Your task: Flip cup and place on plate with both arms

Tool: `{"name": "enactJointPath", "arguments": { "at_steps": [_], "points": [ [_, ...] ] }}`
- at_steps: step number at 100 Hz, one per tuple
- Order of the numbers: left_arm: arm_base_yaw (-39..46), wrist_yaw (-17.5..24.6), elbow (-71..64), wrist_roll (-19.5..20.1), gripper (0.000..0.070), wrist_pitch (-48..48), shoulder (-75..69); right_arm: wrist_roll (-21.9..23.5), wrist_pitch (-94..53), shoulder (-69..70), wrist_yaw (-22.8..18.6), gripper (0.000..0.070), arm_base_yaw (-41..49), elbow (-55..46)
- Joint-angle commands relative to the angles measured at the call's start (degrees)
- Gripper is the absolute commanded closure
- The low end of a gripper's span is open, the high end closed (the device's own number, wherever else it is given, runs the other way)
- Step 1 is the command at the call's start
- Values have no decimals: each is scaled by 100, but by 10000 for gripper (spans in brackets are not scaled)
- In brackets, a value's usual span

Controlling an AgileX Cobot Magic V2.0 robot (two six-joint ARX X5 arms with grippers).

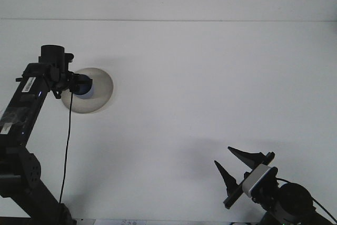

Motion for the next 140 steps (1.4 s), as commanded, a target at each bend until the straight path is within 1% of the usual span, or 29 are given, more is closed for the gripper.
{"name": "enactJointPath", "arguments": {
  "at_steps": [1, 5, 12, 20, 30, 42, 48, 58, 70, 77, 91, 97, 104, 111, 126, 140],
  "points": [
    [2, 33, 136, -149, 347, 20, 94, -11, 46, 17, 24, 324, 63, 42],
    [2, 33, 138, -221, 303, 9, 94, -11, 46, 17, 24, 324, 63, 44],
    [2, 33, 162, -247, 276, -9, 94, -11, 46, 17, 24, 324, 63, 42],
    [0, 33, 271, -289, 276, -92, 94, -11, 44, 17, 22, 324, 63, 42],
    [2, 33, 592, -542, 276, -271, 94, -11, 44, 17, 24, 324, 63, 42],
    [2, 33, 1161, -686, 276, -697, 28, -11, 46, 17, 22, 324, 63, 42],
    [0, 33, 1423, -697, 276, -894, -74, -11, 44, 17, 22, 324, 63, 42],
    [-22, 94, 1633, -732, 276, -1021, -463, -11, 46, 17, 24, 324, 63, 42],
    [-76, 291, 1639, -935, 276, -1010, -1237, -11, 46, 17, 37, 324, 63, 42],
    [-140, 291, 1637, -960, 276, -977, -1738, -4, 46, 17, 208, 324, 63, 42],
    [-400, 291, 1482, -894, 276, -975, -2756, 107, 61, 17, 730, 324, 63, 44],
    [-557, 291, 1241, -898, 276, -968, -3226, 225, 76, 17, 1010, 324, 63, 44],
    [-769, 302, 730, -962, 276, -820, -3827, 304, 127, 17, 1231, 324, 63, 44],
    [-1036, 452, -11, -1056, 276, -546, -4487, 304, 184, 17, 1375, 323, 63, 44],
    [-1705, 1012, -2031, -1572, 277, 334, -5995, 299, 201, 17, 1438, 324, 63, 44],
    [-2114, 1047, -3705, -1952, 277, 979, -7237, 299, 164, 17, 1436, 324, 63, 44]
  ]
}}
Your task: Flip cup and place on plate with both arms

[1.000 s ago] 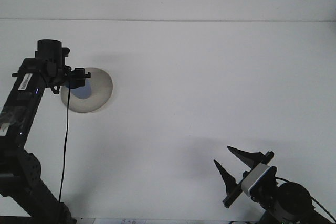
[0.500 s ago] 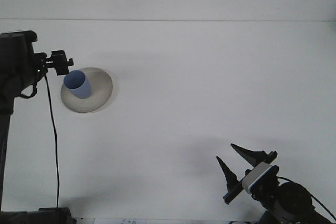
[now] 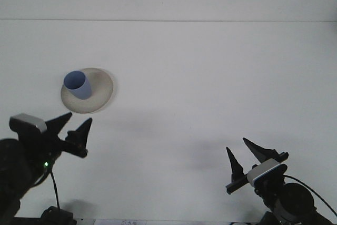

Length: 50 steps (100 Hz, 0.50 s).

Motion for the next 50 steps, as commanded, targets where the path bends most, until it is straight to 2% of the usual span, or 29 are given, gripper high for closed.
{"name": "enactJointPath", "arguments": {
  "at_steps": [1, 11, 15, 18, 22, 24, 50],
  "points": [
    [-92, 7, -675, -378, 277, 278, -439, 98, 31, 17, 4, 324, 61, 44],
    [-170, 7, -1399, -518, 282, 529, -986, 101, -7, 17, 2, 330, 61, 44],
    [-170, 7, -1574, -533, 308, 535, -1123, 101, -9, 17, 2, 375, 61, 44],
    [-170, 7, -1674, -535, 391, 527, -1193, 103, -11, 17, 2, 464, 61, 44],
    [-170, 7, -1766, -535, 590, 496, -1257, 105, -22, 17, 2, 645, 61, 44],
    [-170, 7, -1792, -538, 694, 472, -1270, 103, -39, 17, 2, 700, 61, 44],
    [-168, 0, -1812, -546, 684, 422, -1342, 90, -33, 11, 2, 693, 61, 44]
  ]
}}
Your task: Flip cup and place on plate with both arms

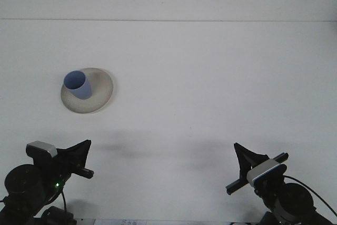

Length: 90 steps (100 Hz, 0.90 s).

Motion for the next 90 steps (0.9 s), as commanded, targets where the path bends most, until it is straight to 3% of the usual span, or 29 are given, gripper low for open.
{"name": "enactJointPath", "arguments": {
  "at_steps": [1, 57, 62, 67, 76, 90],
  "points": [
    [-20, 4, 83, -42, 684, 103, -9, 50, 70, 11, 2, 693, 61, 44],
    [-9, 4, 83, -37, 685, 232, -37, 50, 149, 11, 2, 694, 61, 44],
    [42, 4, 76, 227, 684, 223, -44, 50, 149, 11, 2, 693, 61, 44],
    [140, 2, -9, 737, 684, 323, -87, 50, 149, 11, 2, 693, 61, 44],
    [407, -39, -562, 1325, 684, 970, -304, 50, 149, 11, 2, 693, 61, 44],
    [872, -592, -2002, 1725, 684, 2406, -986, 50, 149, 11, 2, 693, 61, 44]
  ]
}}
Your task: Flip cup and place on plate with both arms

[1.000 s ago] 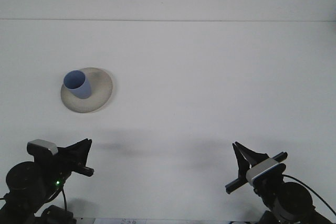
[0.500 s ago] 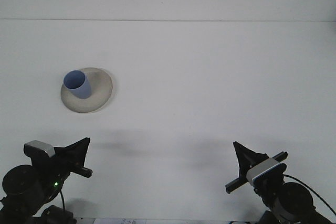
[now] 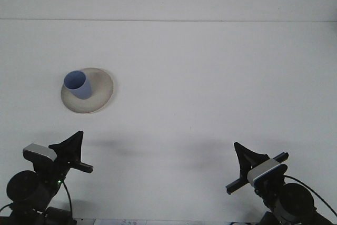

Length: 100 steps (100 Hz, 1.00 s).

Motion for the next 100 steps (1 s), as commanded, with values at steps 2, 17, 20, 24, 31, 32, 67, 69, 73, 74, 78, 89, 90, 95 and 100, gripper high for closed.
{"name": "enactJointPath", "arguments": {
  "at_steps": [2, 17, 20, 24, 31, 32, 67, 69, 73, 74, 78, 89, 90, 95, 100],
  "points": [
    [164, -389, -750, 470, 684, 673, -326, 50, 59, 11, 4, 693, 61, 44],
    [409, -1207, -1821, 483, 684, 1069, -1010, 50, 59, 11, 4, 693, 61, 44],
    [437, -1305, -1958, 483, 684, 1069, -1104, 50, 59, 11, 4, 693, 61, 44],
    [466, -1388, -2114, 483, 684, 1069, -1204, 50, 59, 11, 4, 693, 61, 44],
    [501, -1399, -2330, 483, 684, 1088, -1351, 50, 59, 11, 4, 693, 61, 44],
    [503, -1399, -2354, 483, 684, 1113, -1340, 50, 59, 11, 4, 693, 61, 44],
    [505, -1390, -2629, 348, 684, 1523, -1340, 50, 57, 11, 4, 693, 61, 44],
    [505, -1390, -2629, 350, 684, 1526, -1340, 50, 57, 11, 4, 693, 61, 44],
    [503, -1390, -2629, 350, 684, 1526, -1340, 50, 57, 11, 4, 693, 61, 44],
    [503, -1390, -2629, 350, 684, 1526, -1340, 50, 57, 11, 4, 693, 61, 44],
    [503, -1390, -2629, 348, 684, 1523, -1340, 50, 57, 11, 4, 693, 61, 44],
    [503, -1390, -2627, 348, 684, 1526, -1340, 50, 57, 11, 4, 693, 61, 44],
    [503, -1390, -2627, 348, 684, 1526, -1340, 50, 57, 11, 4, 693, 61, 44],
    [503, -1390, -2627, 350, 684, 1528, -1340, 50, 57, 11, 4, 693, 61, 44],
    [503, -1390, -2627, 348, 684, 1526, -1340, 50, 55, 11, 4, 693, 61, 44]
  ]
}}
